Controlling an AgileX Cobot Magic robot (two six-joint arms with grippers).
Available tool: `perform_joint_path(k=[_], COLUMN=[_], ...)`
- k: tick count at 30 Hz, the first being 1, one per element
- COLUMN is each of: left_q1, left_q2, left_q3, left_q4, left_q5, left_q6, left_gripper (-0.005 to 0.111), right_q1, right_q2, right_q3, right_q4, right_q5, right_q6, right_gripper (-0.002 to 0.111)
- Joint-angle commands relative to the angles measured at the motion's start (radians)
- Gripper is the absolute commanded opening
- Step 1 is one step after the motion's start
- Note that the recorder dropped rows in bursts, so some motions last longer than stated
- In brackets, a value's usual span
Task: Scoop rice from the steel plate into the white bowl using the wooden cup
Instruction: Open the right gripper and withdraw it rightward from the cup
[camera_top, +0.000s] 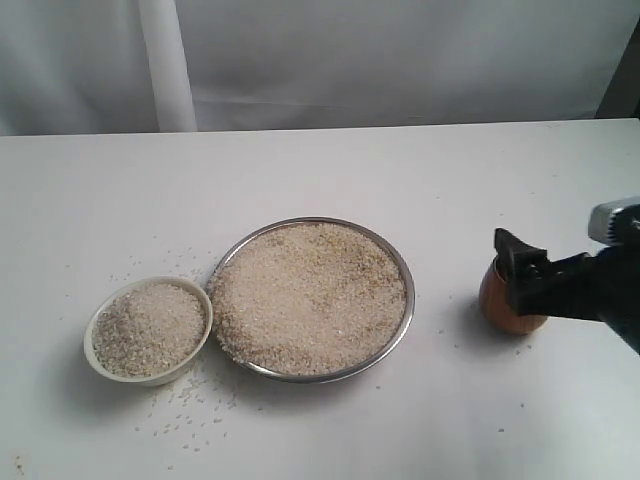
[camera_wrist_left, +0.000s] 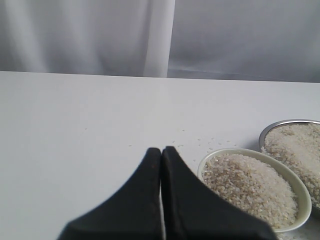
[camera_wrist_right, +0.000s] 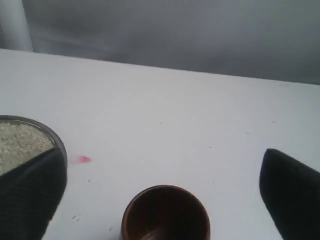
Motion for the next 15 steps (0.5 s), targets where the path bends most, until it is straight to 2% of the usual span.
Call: perform_joint_path(k=[1,5,7,8,15], left_q1=[-0.004,-0.004,-0.004,-0.004,-0.004], left_q2=[-0.003,-0.003,-0.003,-0.003,-0.003], left_q3=[-0.003,-0.003,-0.003,-0.003,-0.003], left_q4=[-0.005,-0.005,-0.005,-0.005,-0.005], left_q5=[-0.004,-0.004,-0.004,-0.004,-0.004], left_q6=[-0.004,-0.001,-0.001,-0.001,-0.001], left_gripper=[0.0,0.0,0.0,0.0,0.0], right_q1=[-0.005,-0.005,-0.005,-0.005,-0.005], right_q2=[-0.155,-0.266,-0.306,-0.326,-0.41], right_q3=[0.08,0.119,0.128,0.129,0.129], right_q4=[0.014,-0.024,-0.053,-0.066,-0.091], right_q5=[0.015,0.018,0.018,0.022,0.022], right_q6=[-0.003,0.022,0.052,0.085,0.128], right_gripper=[0.064,0.018,0.005,0.0,0.0])
